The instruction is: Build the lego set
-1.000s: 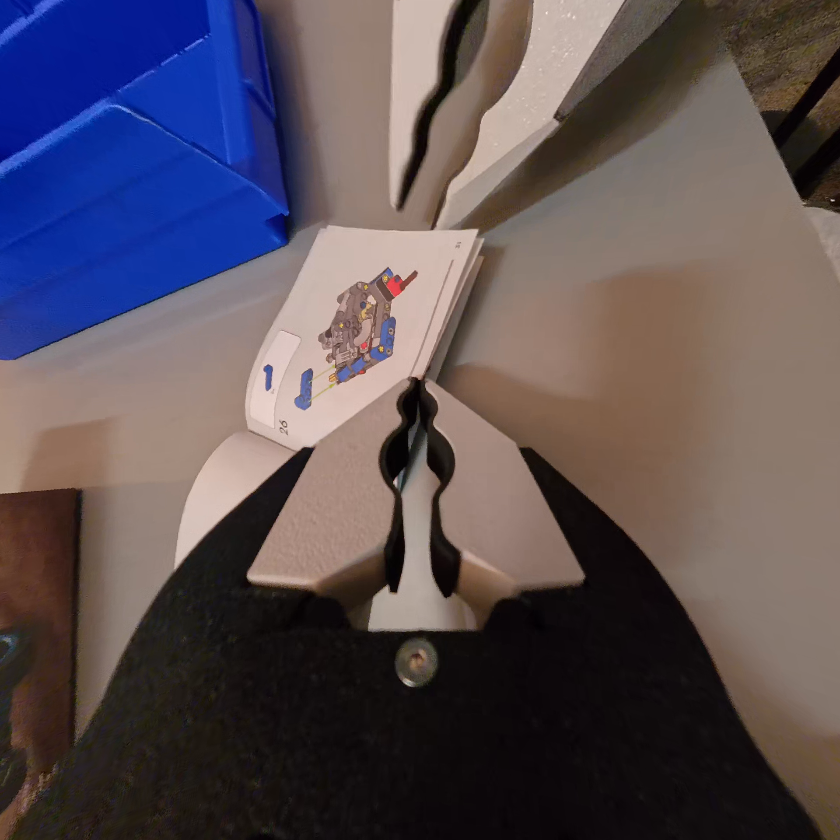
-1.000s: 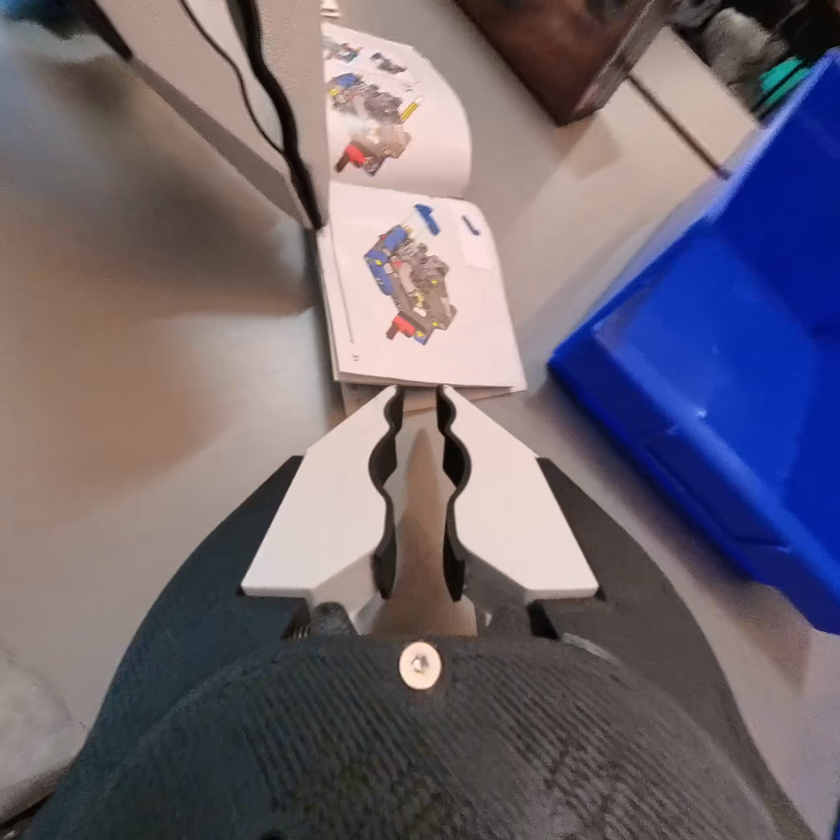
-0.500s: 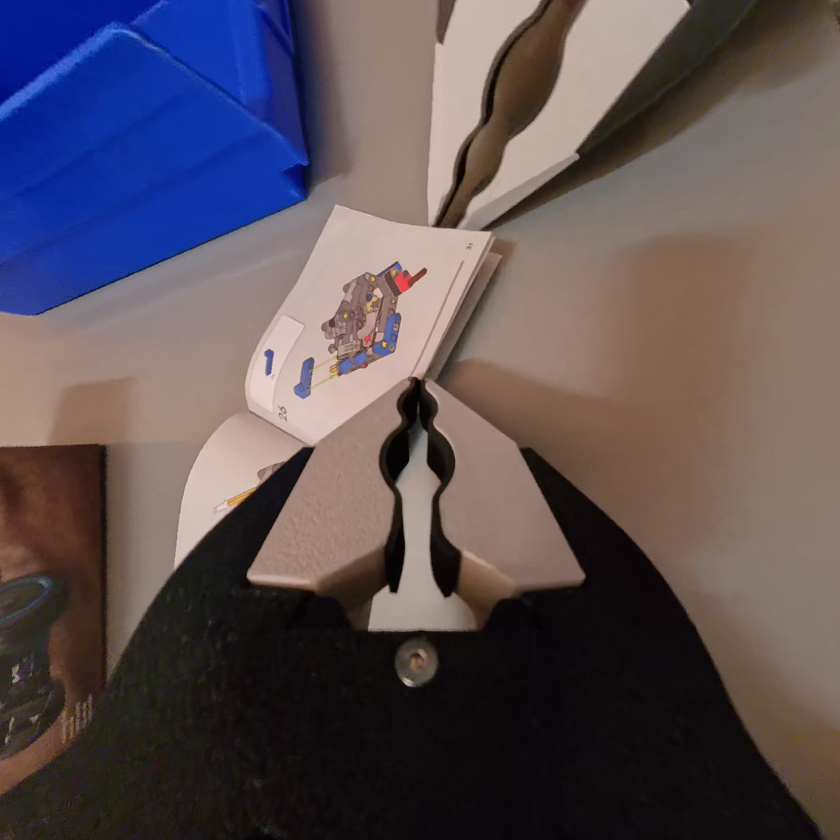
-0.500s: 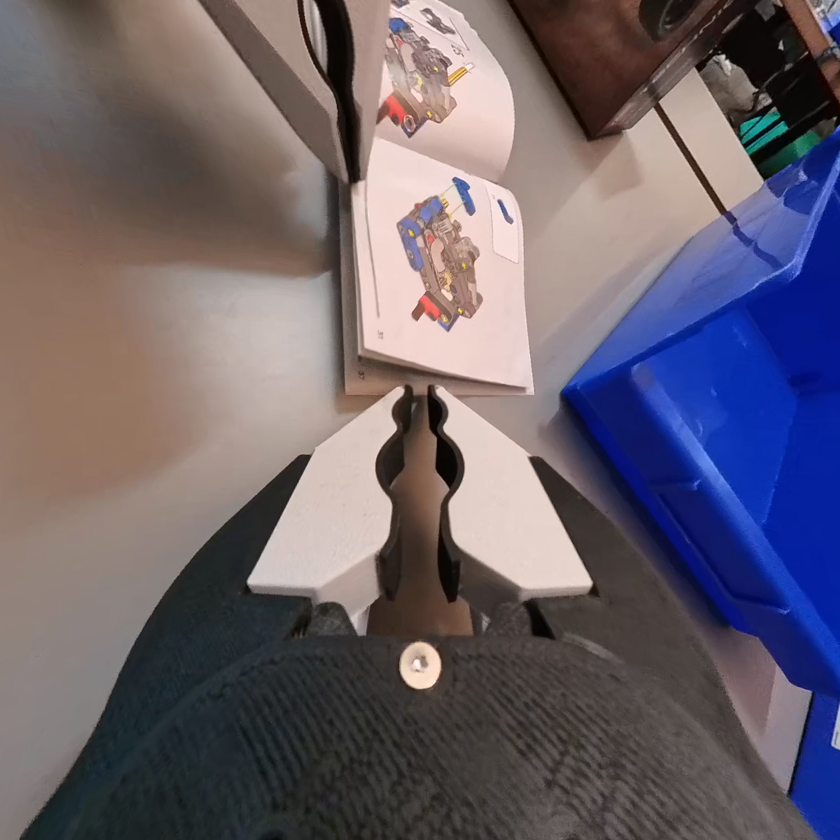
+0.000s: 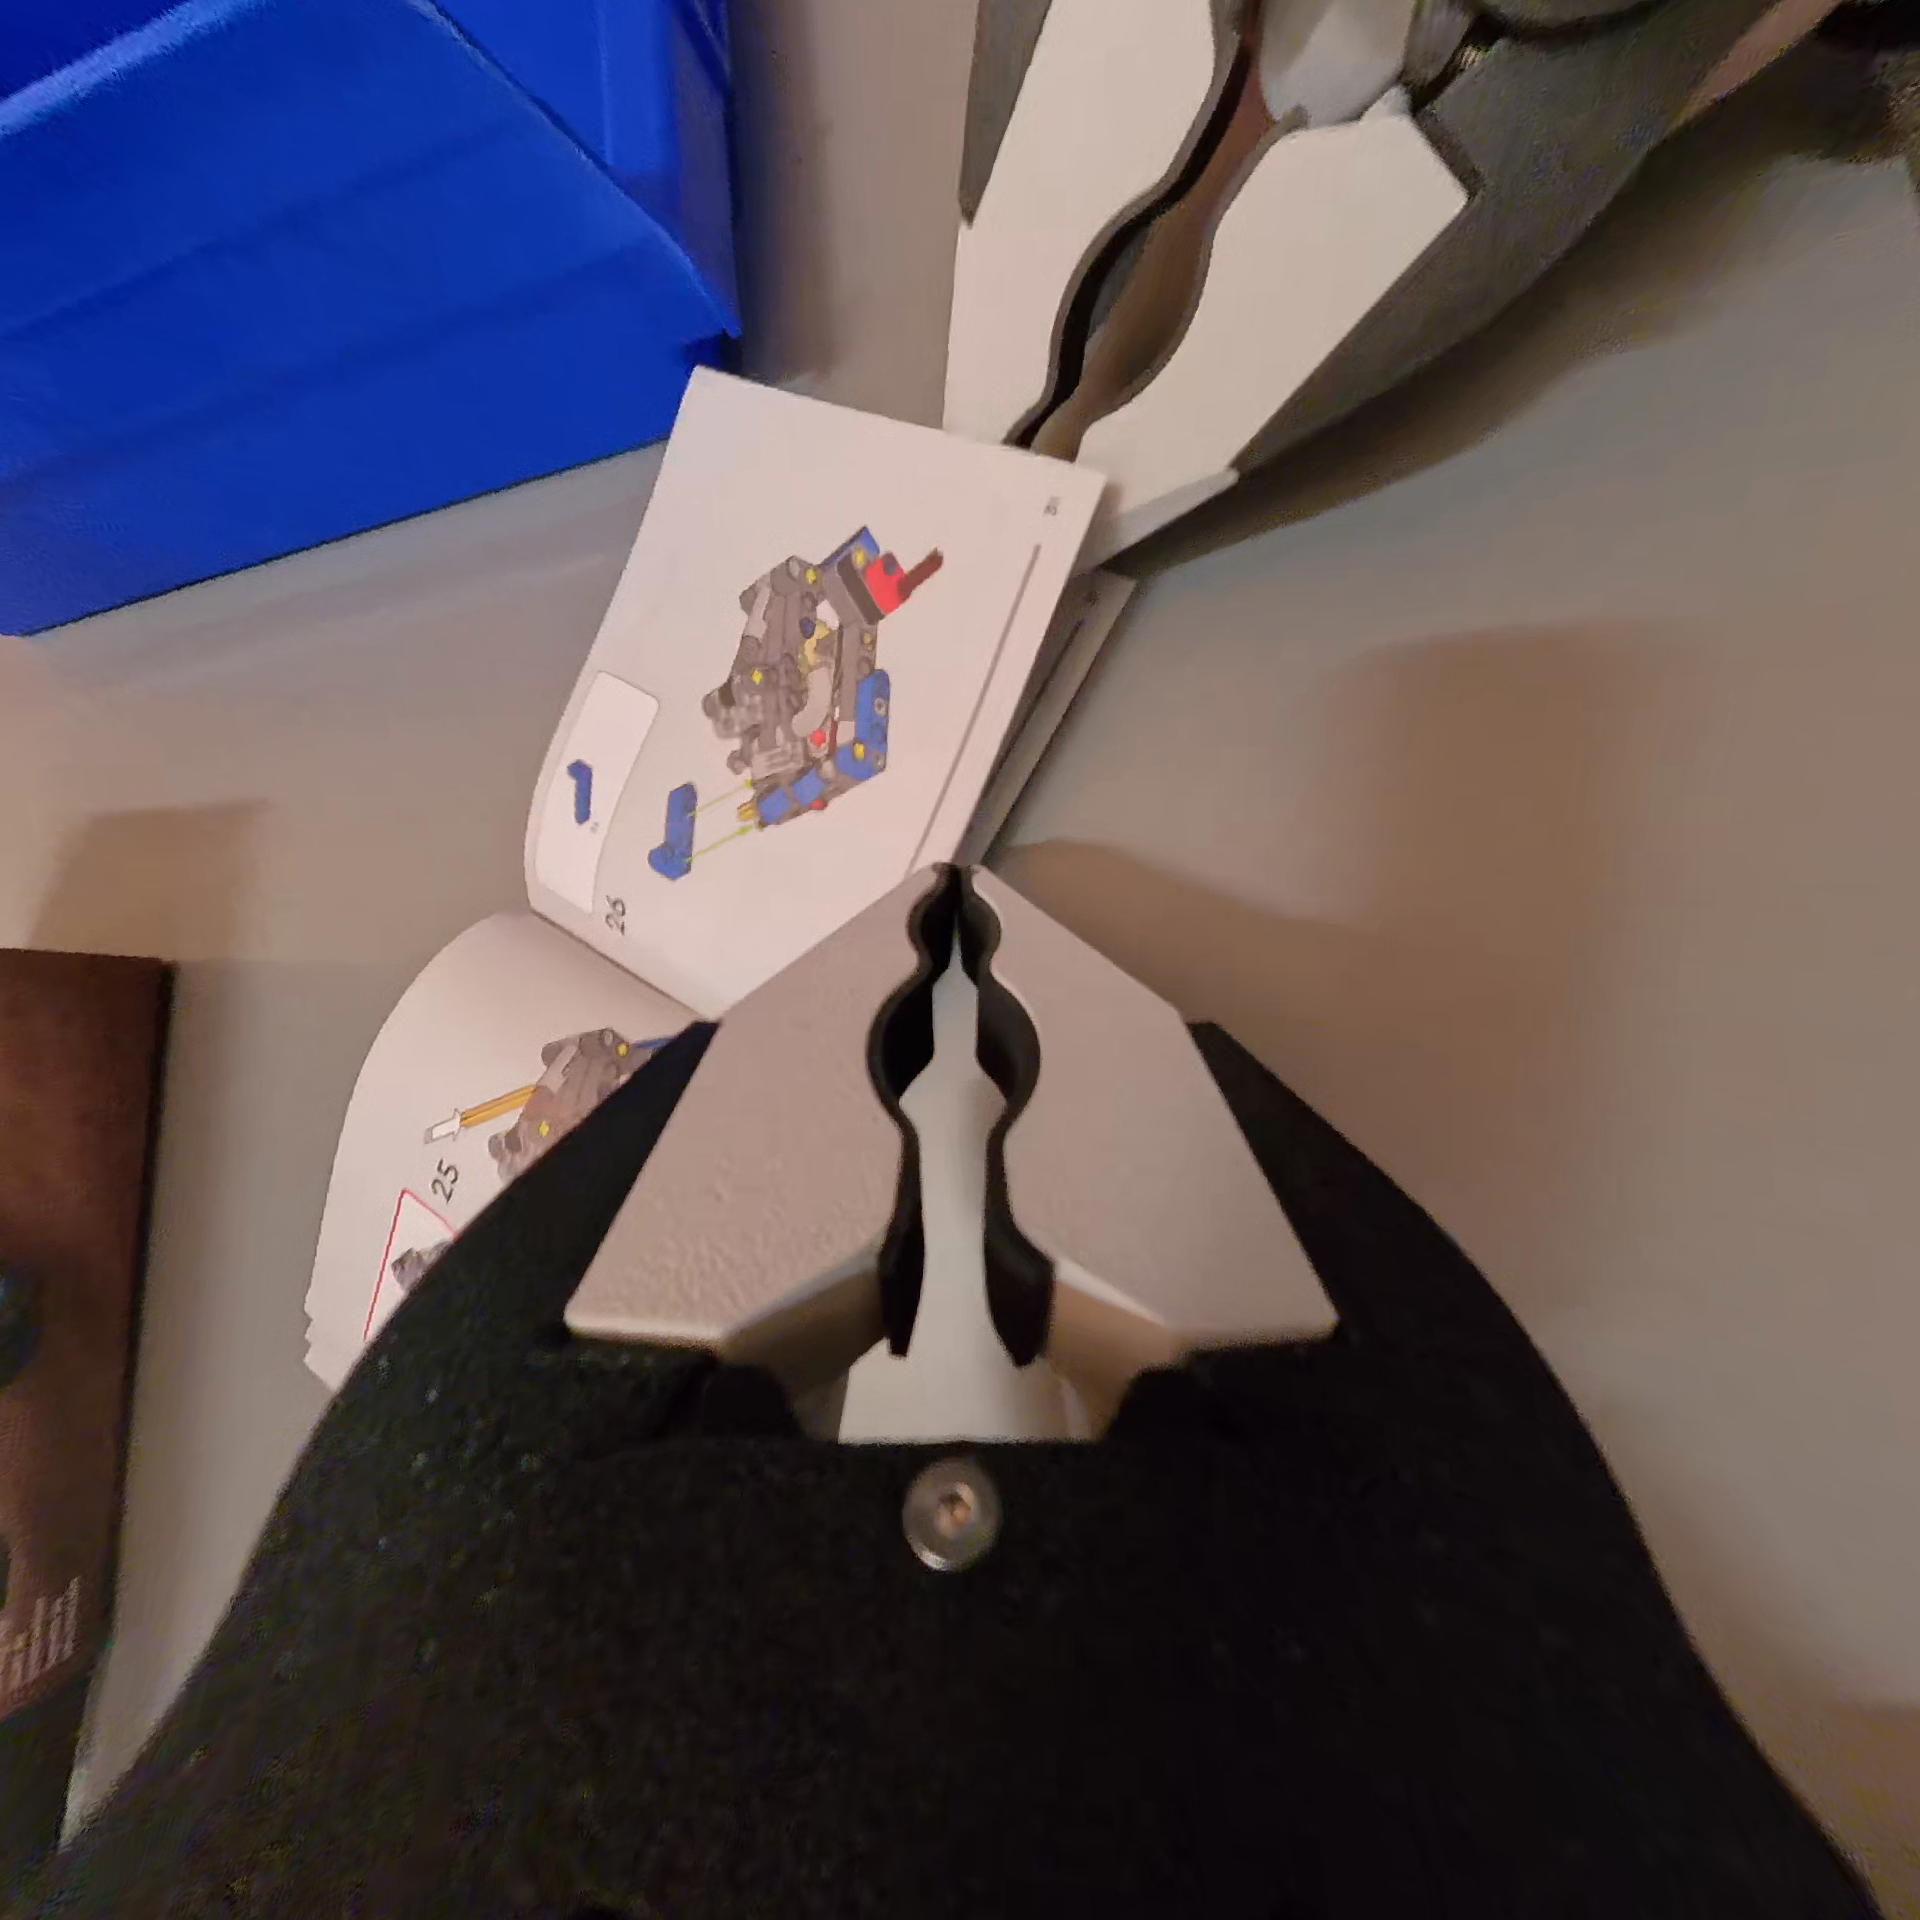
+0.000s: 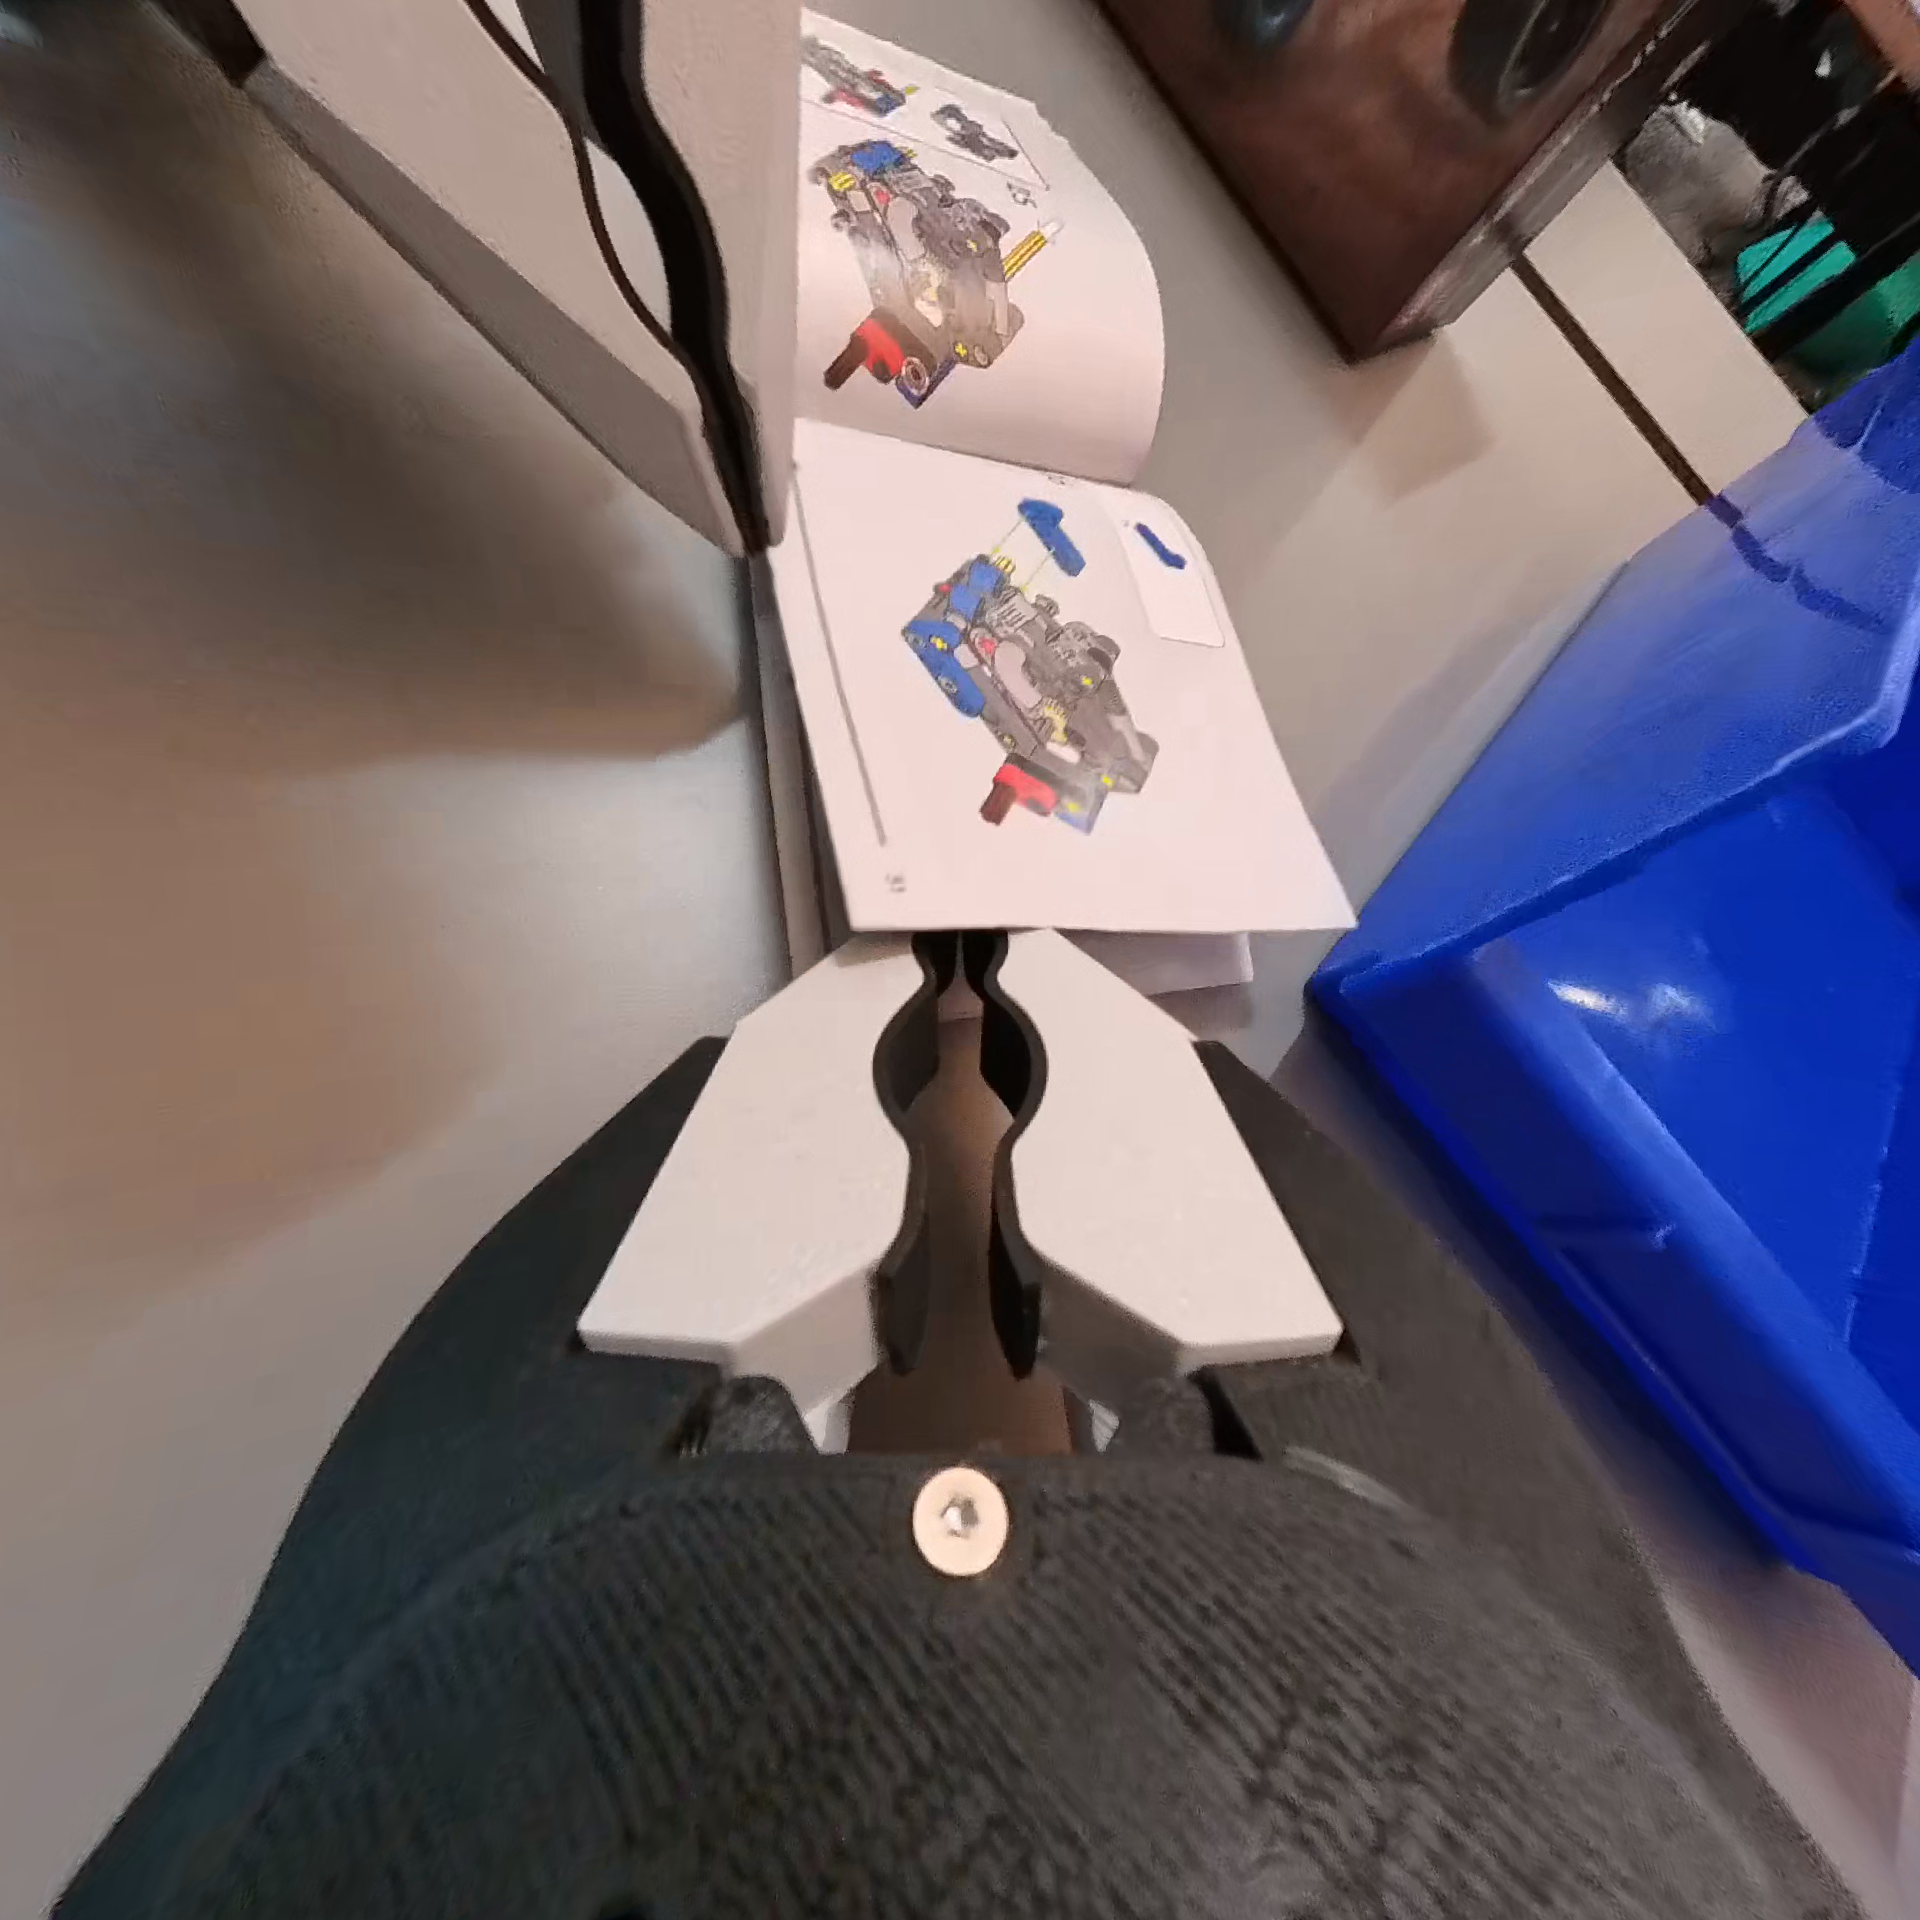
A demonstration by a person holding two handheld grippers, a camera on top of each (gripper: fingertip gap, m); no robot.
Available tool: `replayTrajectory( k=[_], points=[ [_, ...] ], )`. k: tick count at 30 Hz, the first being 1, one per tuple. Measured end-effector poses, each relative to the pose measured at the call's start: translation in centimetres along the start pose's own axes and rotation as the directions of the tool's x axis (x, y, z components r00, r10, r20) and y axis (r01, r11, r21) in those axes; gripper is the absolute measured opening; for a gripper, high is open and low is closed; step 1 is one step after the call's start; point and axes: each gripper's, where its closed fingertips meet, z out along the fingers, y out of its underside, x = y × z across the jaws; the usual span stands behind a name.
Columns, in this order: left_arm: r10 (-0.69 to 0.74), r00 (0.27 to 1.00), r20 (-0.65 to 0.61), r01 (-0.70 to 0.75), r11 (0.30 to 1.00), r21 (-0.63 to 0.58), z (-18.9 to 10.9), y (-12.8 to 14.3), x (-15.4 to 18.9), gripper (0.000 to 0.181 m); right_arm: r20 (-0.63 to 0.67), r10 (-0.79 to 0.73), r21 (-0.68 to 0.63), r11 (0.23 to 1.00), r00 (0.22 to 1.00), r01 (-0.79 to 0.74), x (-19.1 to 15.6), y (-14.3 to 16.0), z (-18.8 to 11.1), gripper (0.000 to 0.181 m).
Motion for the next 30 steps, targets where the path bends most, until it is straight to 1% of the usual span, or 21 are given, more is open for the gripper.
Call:
replayTrajectory(
  k=[2, 3, 4, 5, 7, 10, 14, 18, 20, 22, 24, 27, 30],
  points=[
    [0.01, 1.0, 0.001, -0.01, 0.998, 0.058, 0.4, -1.7, -0.1, 0.0, 0.012, 0.01, -0.009, 1.0, 1.0, -0.01, -0.1, 0.1, 0.0, 0.0],
    [0.016, 1.0, 0.005, -0.017, 0.998, 0.068, 0.9, -2.3, -0.3, 0.0, 0.022, 0.02, -0.015, 1.0, 1.0, -0.02, -0.1, 0.1, 0.1, 0.0],
    [0.024, 1.0, 0.011, -0.025, 0.998, 0.049, 1.6, -2.4, -0.7, 0.0, 0.032, 0.037, -0.026, 0.999, 0.999, -0.036, -0.1, 0.2, 0.1, 0.0],
    [0.031, 0.999, 0.013, -0.031, 1.0, 0.004, 2.4, -2.0, -1.1, 0.0, 0.04, 0.049, -0.025, 0.999, 0.998, -0.048, -0.1, 0.2, 0.1, 0.0],
    [0.046, 0.999, -0.007, -0.046, 0.992, -0.118, 3.8, -0.2, -1.6, 0.0, 0.048, 0.068, -0.027, 0.997, 0.997, -0.066, -0.1, 0.3, 0.1, 0.0],
    [0.065, 0.998, -0.023, -0.068, 0.987, -0.145, 3.9, 0.5, -1.8, 0.0, 0.039, 0.06, -0.032, 0.998, 0.997, -0.059, -0.1, 0.3, 0.1, 0.0],
    [0.066, 0.996, 0.066, -0.049, 0.973, -0.226, 2.5, 2.8, -3.7, 0.0, 0.077, 0.104, -0.023, 0.994, 0.992, -0.103, -0.2, 0.3, 0.1, 0.0],
    [0.012, 0.996, 0.087, 0.006, 0.98, -0.197, 1.7, 3.6, -4.3, 0.0, 0.101, 0.129, -0.019, 0.992, 0.986, -0.128, -0.2, 0.3, 0.1, 0.0],
    [-0.005, 0.993, 0.115, 0.026, 0.982, -0.185, 1.3, 3.6, -4.8, 0.0, 0.092, 0.119, -0.019, 0.993, 0.989, -0.118, -0.2, 0.3, 0.1, 0.0],
    [-0.017, 0.993, 0.115, 0.037, 0.984, -0.176, 1.2, 3.5, -4.8, 0.0, 0.091, 0.111, -0.017, 0.994, 0.99, -0.11, -0.2, 0.2, 0.1, 0.0],
    [-0.014, 0.994, 0.107, 0.034, 0.982, -0.188, 1.3, 3.7, -4.6, 0.0, 0.12, 0.056, 0.001, 0.998, 0.991, -0.057, -0.7, -0.1, 0.0, 0.0],
    [-0.005, 0.995, 0.104, 0.028, 0.976, -0.217, 1.7, 4.2, -4.4, 0.0, 0.112, -0.029, 0.044, 0.999, 0.993, 0.024, -1.3, -1.0, 0.3, 0.0],
    [-0.028, 0.994, 0.104, 0.049, 0.977, -0.208, 1.7, 4.1, -4.3, 0.0, 0.058, -0.125, 0.091, 0.989, 0.991, 0.119, -1.3, -2.4, 0.9, 0.0]
  ],
)
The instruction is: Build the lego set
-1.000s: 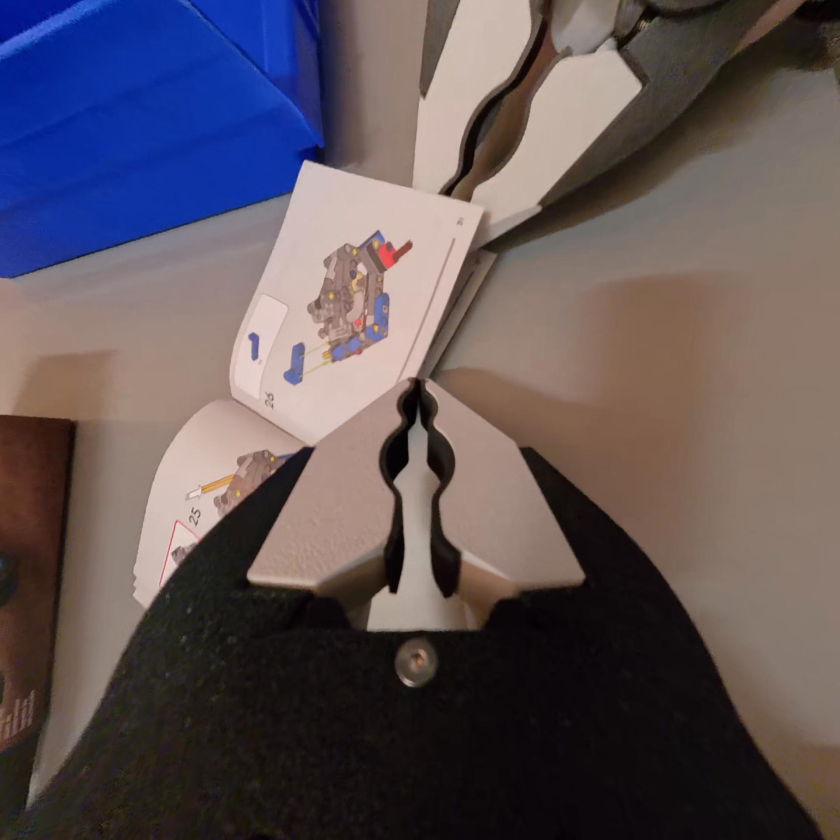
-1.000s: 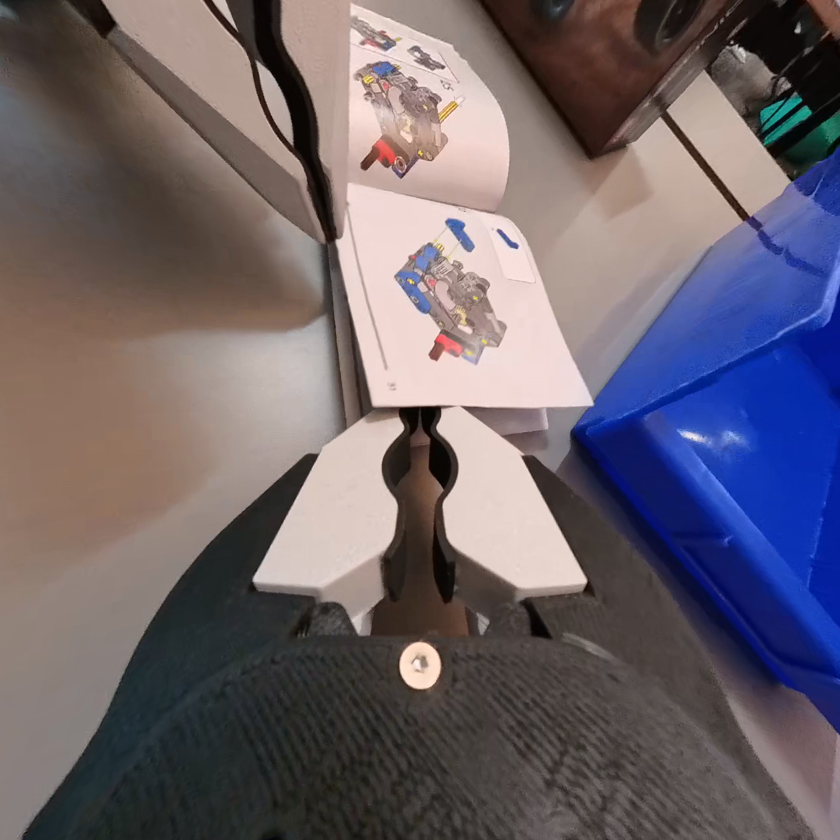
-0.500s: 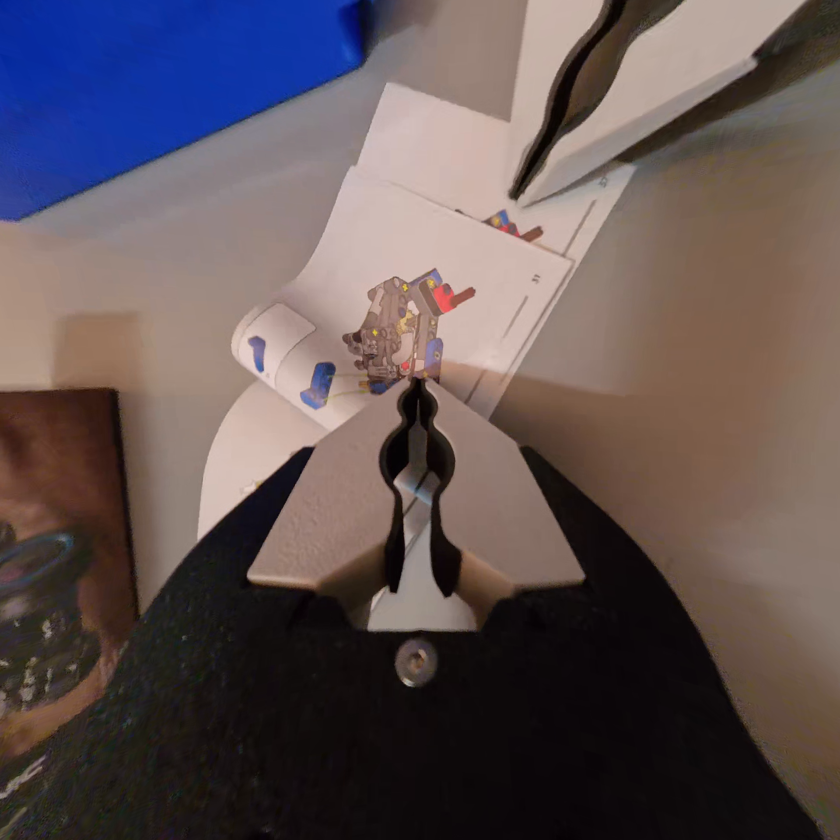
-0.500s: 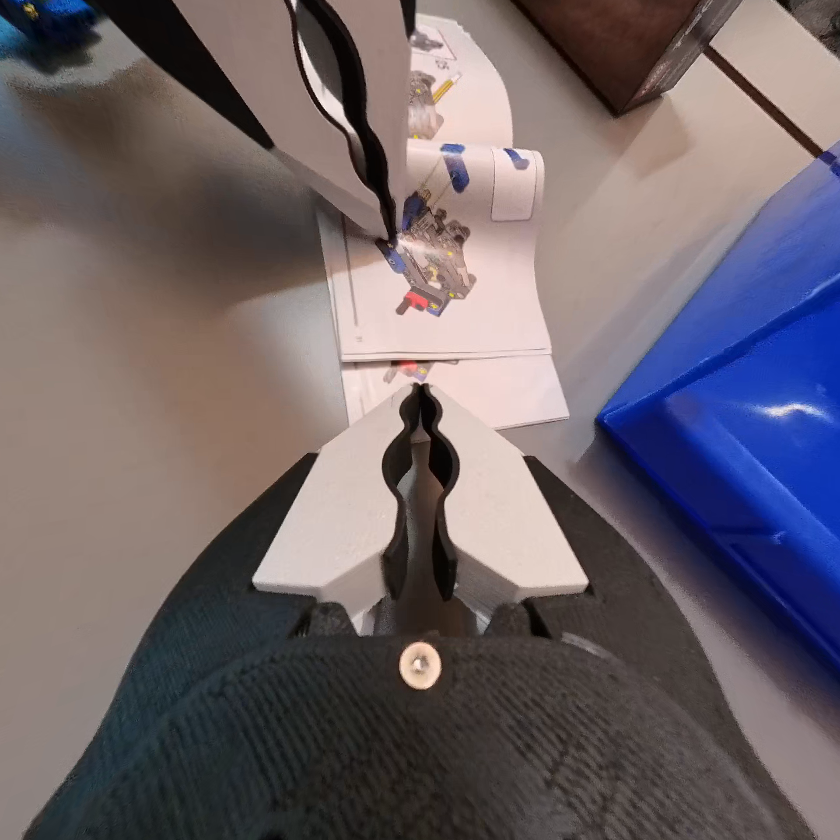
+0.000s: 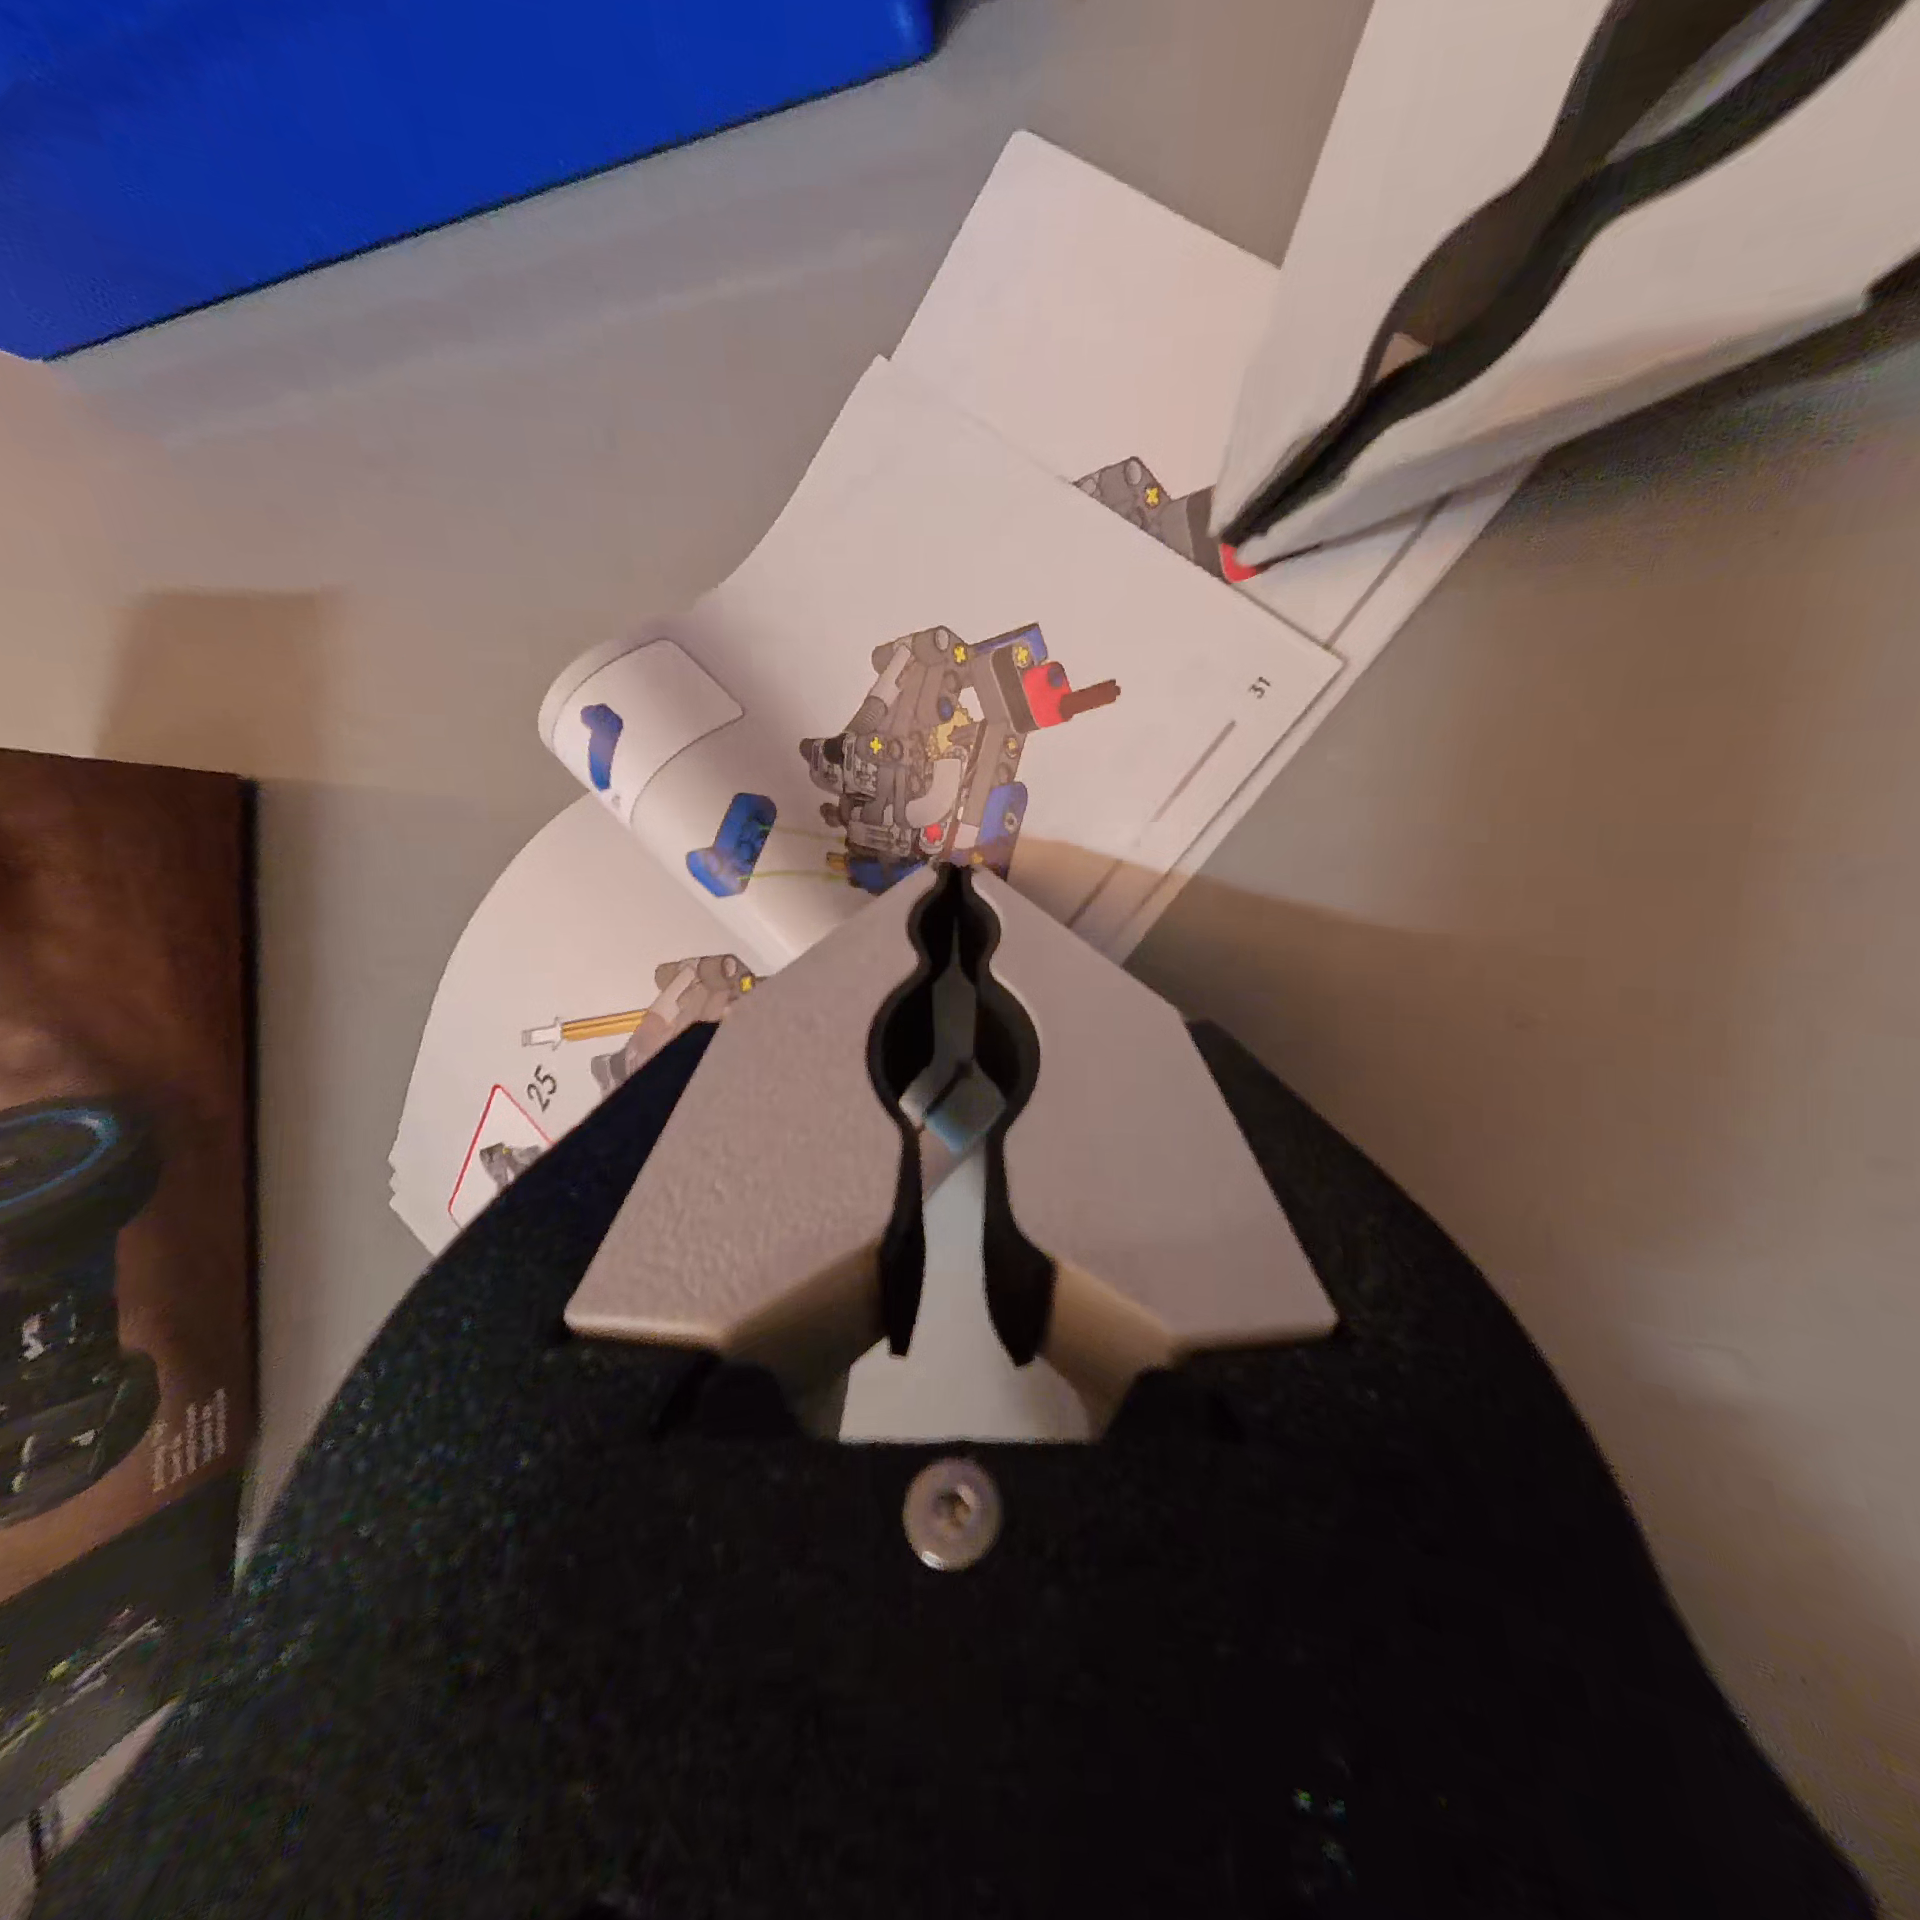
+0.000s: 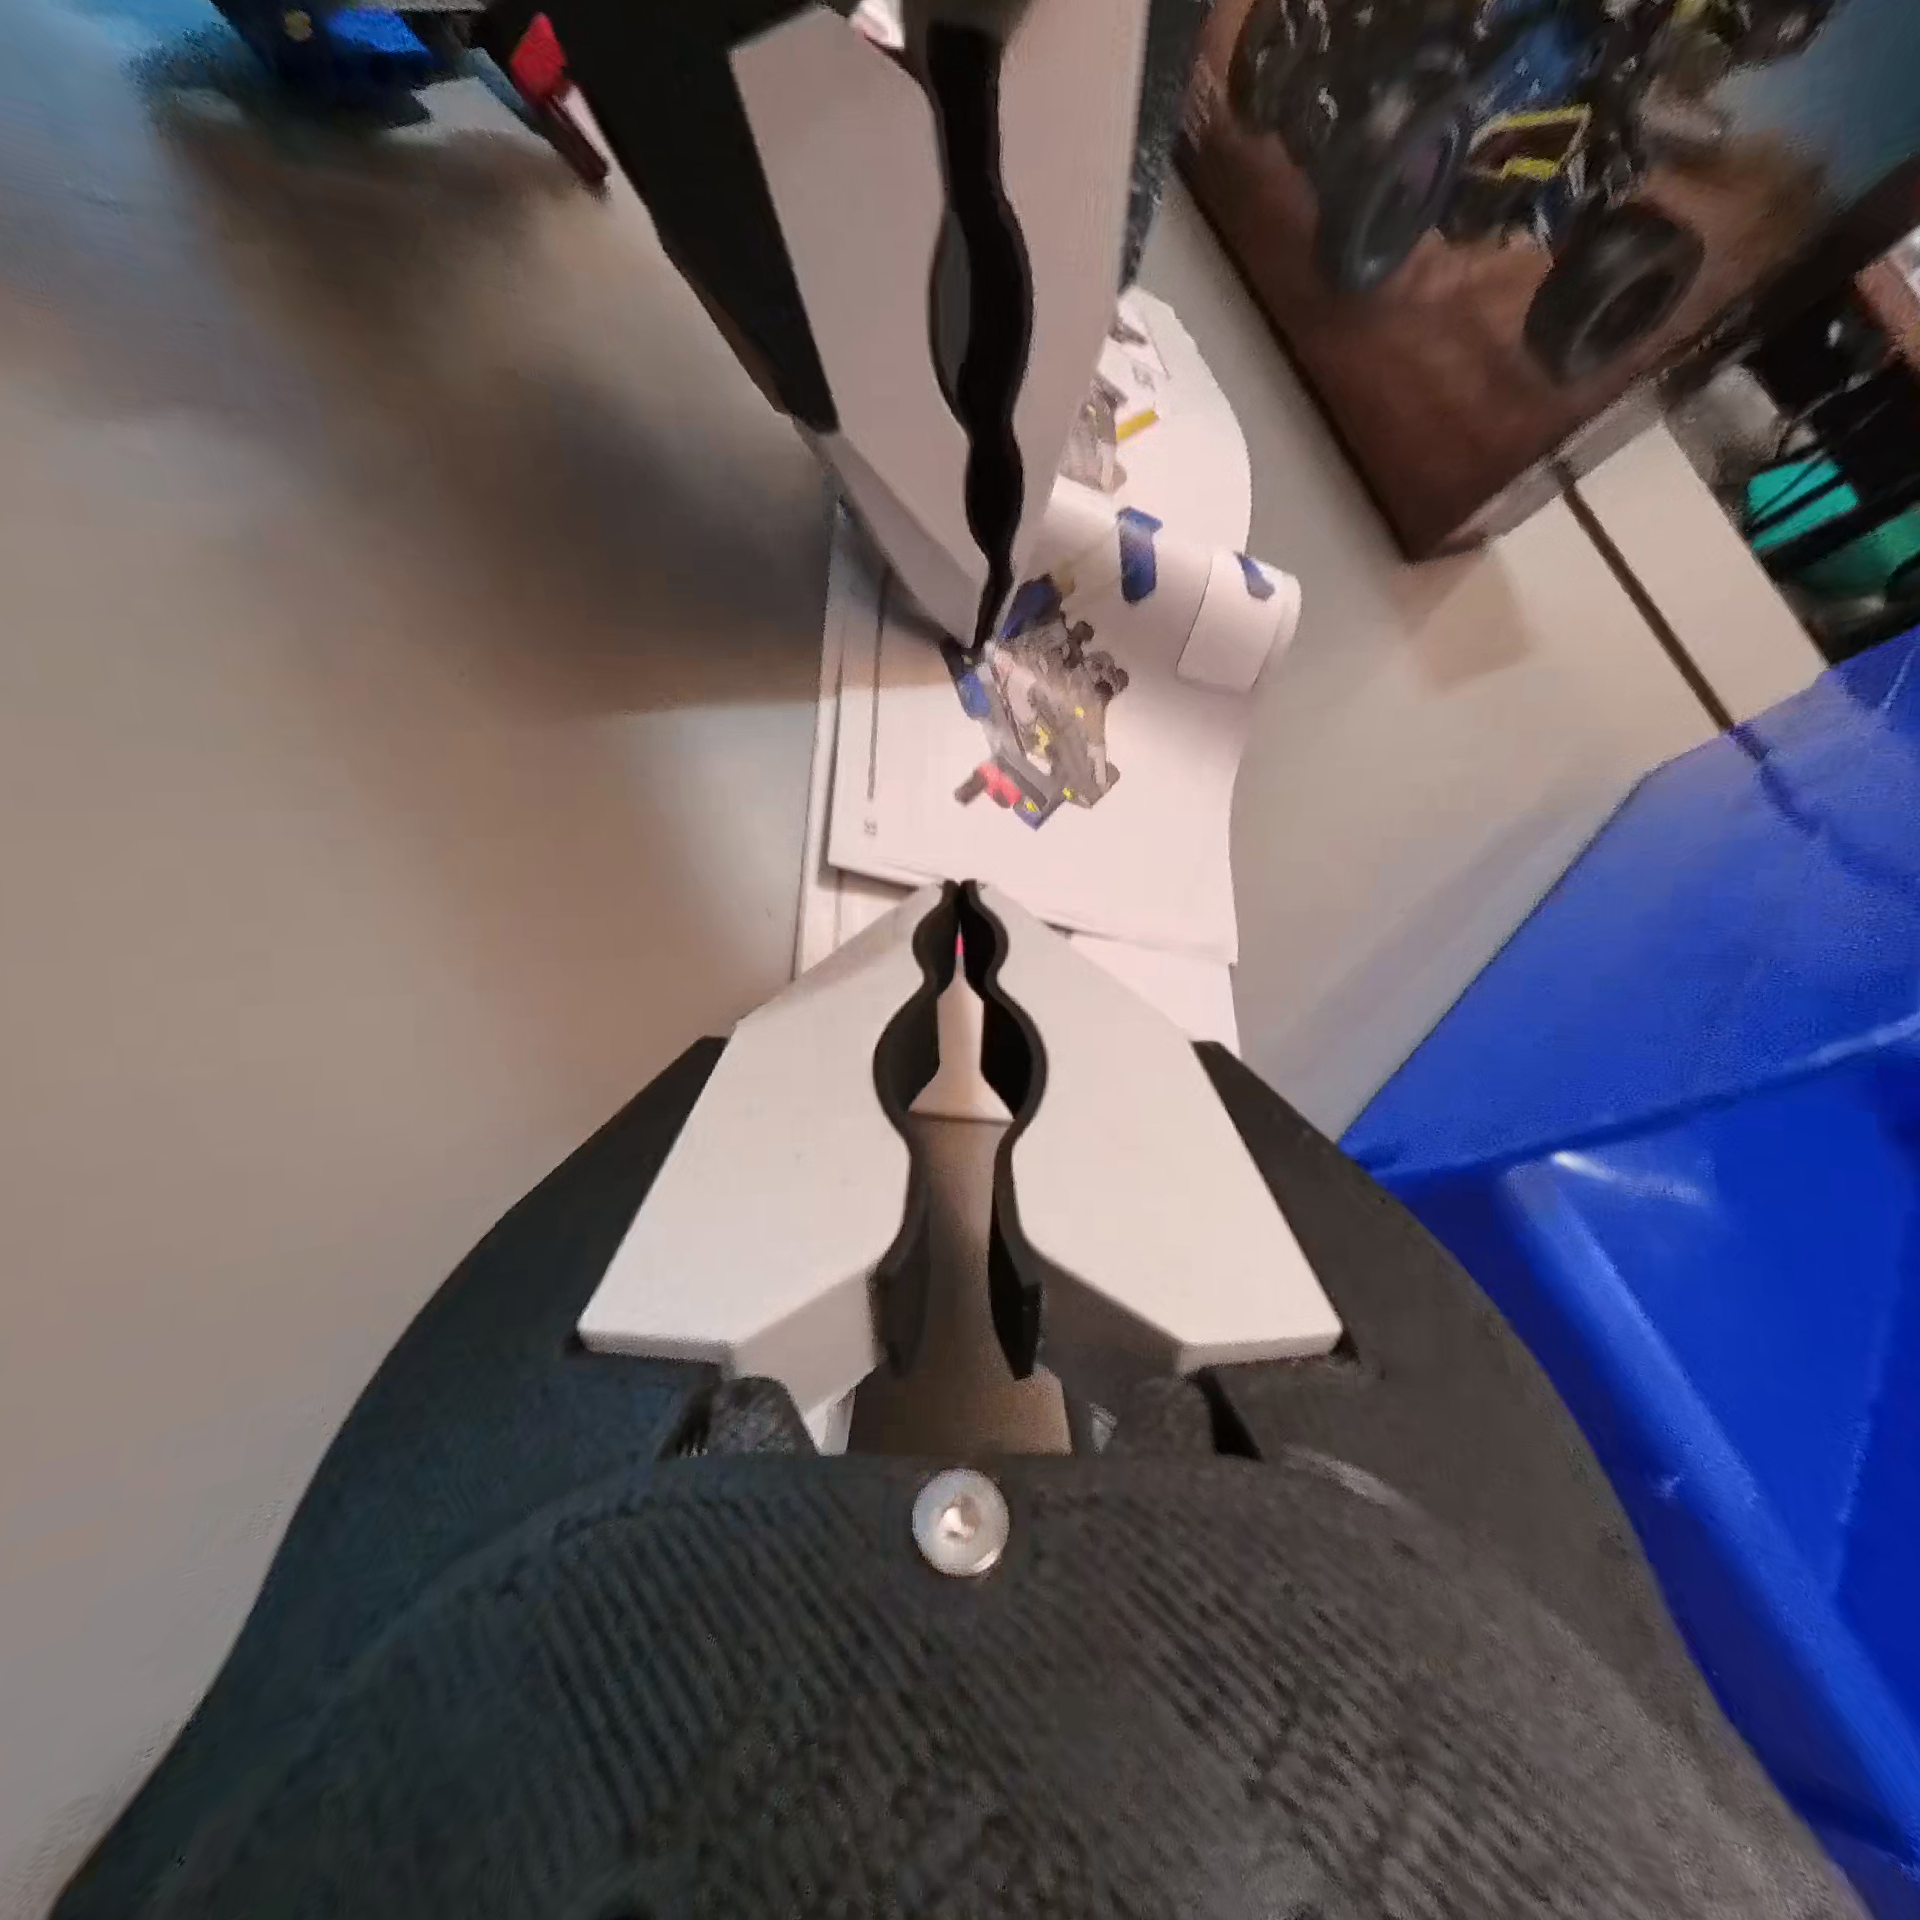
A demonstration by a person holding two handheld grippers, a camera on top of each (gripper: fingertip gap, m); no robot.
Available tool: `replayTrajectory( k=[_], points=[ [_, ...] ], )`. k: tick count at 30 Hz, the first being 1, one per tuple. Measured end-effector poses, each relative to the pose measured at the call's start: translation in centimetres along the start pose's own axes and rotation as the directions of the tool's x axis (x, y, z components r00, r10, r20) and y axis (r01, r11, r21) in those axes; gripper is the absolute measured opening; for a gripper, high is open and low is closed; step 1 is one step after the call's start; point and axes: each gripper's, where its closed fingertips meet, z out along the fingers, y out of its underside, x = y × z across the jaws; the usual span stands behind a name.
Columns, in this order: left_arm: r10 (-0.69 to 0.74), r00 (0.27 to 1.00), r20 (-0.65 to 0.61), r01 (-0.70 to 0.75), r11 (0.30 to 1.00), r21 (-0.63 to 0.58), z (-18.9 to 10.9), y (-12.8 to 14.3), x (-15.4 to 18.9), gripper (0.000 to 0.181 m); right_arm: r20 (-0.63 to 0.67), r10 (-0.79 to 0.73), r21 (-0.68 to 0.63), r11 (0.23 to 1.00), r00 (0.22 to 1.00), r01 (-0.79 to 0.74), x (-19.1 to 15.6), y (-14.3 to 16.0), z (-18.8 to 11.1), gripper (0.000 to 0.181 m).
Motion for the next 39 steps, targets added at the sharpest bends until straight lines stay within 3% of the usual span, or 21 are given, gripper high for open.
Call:
replayTrajectory(
  k=[5, 16, 18, 20, 23, 25, 27, 29, 30, 32, 33, 35, 38, 39],
  points=[
    [-0.012, 1.0, -0.013, 0.012, 1.0, -0.005, 0.0, 0.0, 0.0, 0.0, 0.044, -0.078, -0.044, 0.996, 0.996, 0.08, -0.8, 0.1, 0.8, 0.0],
    [-0.128, 0.989, 0.073, 0.132, 0.99, -0.053, -0.7, 1.4, -2.2, 0.0, 0.081, -0.015, -0.04, 0.999, 0.997, 0.018, -0.9, 0.2, 0.8, 0.0],
    [-0.181, 0.97, 0.162, 0.196, 0.977, -0.085, -1.5, 2.7, -3.9, 0.0, 0.086, -0.008, -0.039, 0.999, 0.996, 0.011, -0.9, 0.2, 0.8, 0.0],
    [-0.244, 0.913, 0.327, 0.3, 0.945, -0.133, -3.3, 5.3, -6.8, 0.0, 0.084, -0.011, -0.039, 0.999, 0.996, 0.014, -0.9, 0.2, 0.8, 0.0],
    [-0.397, 0.818, 0.417, 0.455, 0.89, -0.044, -5.9, 7.2, -9.2, 0.0, 0.094, 0.007, -0.034, 0.999, 0.996, -0.004, -1.0, 0.2, 0.7, 0.0],
    [-0.477, 0.799, 0.366, 0.496, 0.867, 0.049, -7.1, 6.2, -9.0, 0.002, 0.096, 0.006, -0.034, 0.999, 0.995, -0.003, -1.0, 0.2, 0.7, 0.0],
    [-0.471, 0.849, 0.239, 0.451, 0.882, 0.138, -7.6, 3.3, -6.9, 0.007, 0.096, 0.008, -0.035, 0.999, 0.995, -0.004, -1.0, 0.2, 0.7, 0.0],
    [-0.386, 0.916, 0.109, 0.364, 0.914, 0.179, -7.2, 0.4, -3.5, 0.027, 0.095, 0.016, -0.036, 0.999, 0.995, -0.013, -1.0, 0.2, 0.7, 0.0],
    [-0.335, 0.936, 0.107, 0.313, 0.933, 0.177, -6.8, -0.4, -2.4, 0.041, 0.095, 0.019, -0.036, 0.999, 0.995, -0.016, -1.0, 0.2, 0.7, 0.0],
    [-0.266, 0.933, 0.242, 0.24, 0.962, 0.13, -5.8, -0.4, -2.5, 0.082, 0.101, 0.025, -0.035, 0.999, 0.995, -0.021, -1.0, 0.2, 0.7, 0.0],
    [-0.248, 0.905, 0.346, 0.23, 0.969, 0.092, -5.6, 0.3, -3.6, 0.093, 0.105, 0.033, -0.036, 0.999, 0.994, -0.029, -1.0, 0.2, 0.7, 0.0],
    [-0.259, 0.838, 0.481, 0.248, 0.965, 0.087, -5.6, 1.3, -5.9, 0.09, 0.123, 0.045, -0.031, 0.999, 0.991, -0.041, -1.3, 0.1, 0.6, 0.0],
    [-0.339, 0.734, 0.589, 0.353, 0.931, 0.096, -6.6, 4.7, -9.3, 0.057, 0.128, 0.049, -0.031, 0.998, 0.991, -0.045, -1.5, 0.2, 0.3, 0.0],
    [-0.356, 0.699, 0.621, 0.398, 0.914, 0.076, -7.3, 6.3, -10.0, 0.054, 0.127, 0.05, -0.033, 0.998, 0.991, -0.046, -1.6, 0.3, 0.2, 0.0]
  ],
)
